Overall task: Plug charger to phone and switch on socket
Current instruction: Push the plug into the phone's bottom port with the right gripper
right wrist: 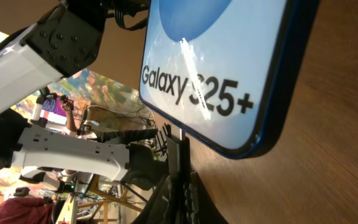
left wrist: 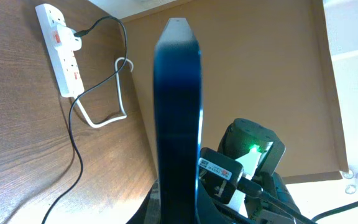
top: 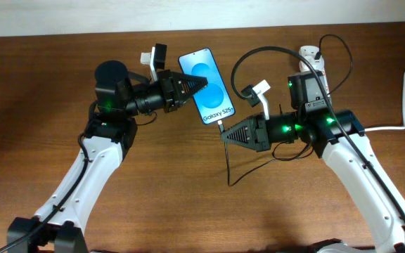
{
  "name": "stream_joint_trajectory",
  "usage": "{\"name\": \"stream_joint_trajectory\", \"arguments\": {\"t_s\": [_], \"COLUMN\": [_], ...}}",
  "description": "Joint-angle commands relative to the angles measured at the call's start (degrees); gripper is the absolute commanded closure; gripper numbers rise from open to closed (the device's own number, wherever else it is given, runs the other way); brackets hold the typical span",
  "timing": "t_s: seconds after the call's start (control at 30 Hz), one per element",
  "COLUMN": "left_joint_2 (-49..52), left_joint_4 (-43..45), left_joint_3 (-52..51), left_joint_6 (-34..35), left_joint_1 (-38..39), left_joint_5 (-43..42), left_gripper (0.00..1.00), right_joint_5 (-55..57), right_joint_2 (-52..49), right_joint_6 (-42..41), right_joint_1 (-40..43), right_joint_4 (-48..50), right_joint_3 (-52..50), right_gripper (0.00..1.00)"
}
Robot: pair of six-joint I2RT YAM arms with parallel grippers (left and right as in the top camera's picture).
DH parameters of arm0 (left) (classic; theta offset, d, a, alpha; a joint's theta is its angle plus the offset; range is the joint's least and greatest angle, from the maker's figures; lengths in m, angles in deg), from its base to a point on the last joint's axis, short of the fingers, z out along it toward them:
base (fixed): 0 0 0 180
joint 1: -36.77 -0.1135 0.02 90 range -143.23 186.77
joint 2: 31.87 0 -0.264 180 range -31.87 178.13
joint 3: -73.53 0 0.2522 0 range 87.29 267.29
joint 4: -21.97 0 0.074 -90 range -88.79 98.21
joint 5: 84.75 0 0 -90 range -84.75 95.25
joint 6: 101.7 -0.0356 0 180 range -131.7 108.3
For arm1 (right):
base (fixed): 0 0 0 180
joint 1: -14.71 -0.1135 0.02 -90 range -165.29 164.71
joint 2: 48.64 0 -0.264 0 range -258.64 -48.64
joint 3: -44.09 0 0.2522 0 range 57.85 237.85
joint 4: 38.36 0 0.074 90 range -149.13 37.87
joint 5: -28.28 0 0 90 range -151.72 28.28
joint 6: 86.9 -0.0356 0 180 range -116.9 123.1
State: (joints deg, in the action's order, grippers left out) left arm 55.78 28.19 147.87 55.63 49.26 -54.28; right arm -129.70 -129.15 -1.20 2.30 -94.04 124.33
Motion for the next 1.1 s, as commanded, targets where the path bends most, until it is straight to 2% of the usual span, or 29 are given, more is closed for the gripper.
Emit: {"name": "stream_joint_trajectory", "arguments": {"t_s": [0.0,0.97,1.07], "left_joint_2": [-0.24,-0.24,-0.24], "left_joint_4": [0.5,-1.2,-1.2], "left_joint_3": [1.11,1.11,1.11], "left_joint_6": [0.59,0.52,-1.46], "left_joint_1": [0.48,0.48,0.48], "left_joint_5": [-0.92,-2.6,-4.68], "left_gripper": [1.0,1.0,1.0], "right_joint_5": [0.55,4.2,3.48], "right_joint_2": [1.07,1.07,1.07], "right_joint_6": [0.57,0.79,0.79], "right_joint_1": [0.07,0.11,0.11], "right_joint_4": [0.17,0.81,0.87], "right_joint_3": [0.5,0.52,0.52], "right_gripper": [0.96,0.96,0.96]}}
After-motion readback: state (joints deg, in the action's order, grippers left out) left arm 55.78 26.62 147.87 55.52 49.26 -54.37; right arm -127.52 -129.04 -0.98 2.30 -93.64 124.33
